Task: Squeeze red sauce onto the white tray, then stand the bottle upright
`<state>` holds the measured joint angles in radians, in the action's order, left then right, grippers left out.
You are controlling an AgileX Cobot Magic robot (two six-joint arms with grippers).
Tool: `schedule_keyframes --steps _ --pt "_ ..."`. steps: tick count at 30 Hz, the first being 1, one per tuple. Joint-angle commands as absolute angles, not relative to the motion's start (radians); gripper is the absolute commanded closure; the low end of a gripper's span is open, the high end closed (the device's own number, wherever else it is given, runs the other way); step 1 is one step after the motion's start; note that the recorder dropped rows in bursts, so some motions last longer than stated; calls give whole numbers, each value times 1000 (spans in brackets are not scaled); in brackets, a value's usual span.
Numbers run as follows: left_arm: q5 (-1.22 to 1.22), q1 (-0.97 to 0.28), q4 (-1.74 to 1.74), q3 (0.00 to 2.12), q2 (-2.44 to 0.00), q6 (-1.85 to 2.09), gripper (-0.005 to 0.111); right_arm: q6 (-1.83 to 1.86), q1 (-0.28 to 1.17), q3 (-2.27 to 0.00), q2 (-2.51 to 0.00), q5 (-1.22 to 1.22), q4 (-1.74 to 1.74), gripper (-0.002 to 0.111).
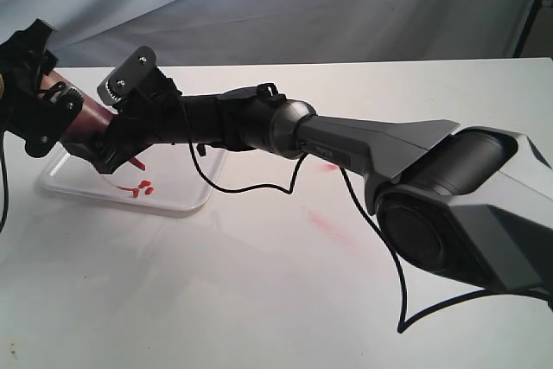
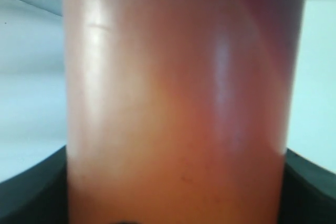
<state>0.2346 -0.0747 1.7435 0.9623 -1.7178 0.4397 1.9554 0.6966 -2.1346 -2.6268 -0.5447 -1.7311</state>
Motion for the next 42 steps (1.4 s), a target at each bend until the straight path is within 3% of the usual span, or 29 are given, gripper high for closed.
schedule_keyframes --steps 1,10,14,21,25,40,42 --pt "239 -81 1744 971 -1700 430 107 1994 709 -2142 -2625 -531 -1744 25" --pt "239 -81 1744 971 -1700 430 107 2093 747 -2142 -2625 -410 -1744 30" --pt "239 -81 1744 971 -1700 428 107 2093 747 -2142 -2625 -410 -1744 38" --pt "239 -81 1744 971 -1700 428 107 2108 747 -2142 -2625 -407 -1744 78" --pt "239 -81 1744 971 -1700 428 107 2116 747 -2142 -2625 -396 -1744 108" --pt "239 -81 1744 971 -1700 428 107 2124 747 -2142 -2625 -396 -1744 108" --pt "239 -81 1744 971 -1700 428 107 2121 747 -2142 -2625 -396 -1744 104"
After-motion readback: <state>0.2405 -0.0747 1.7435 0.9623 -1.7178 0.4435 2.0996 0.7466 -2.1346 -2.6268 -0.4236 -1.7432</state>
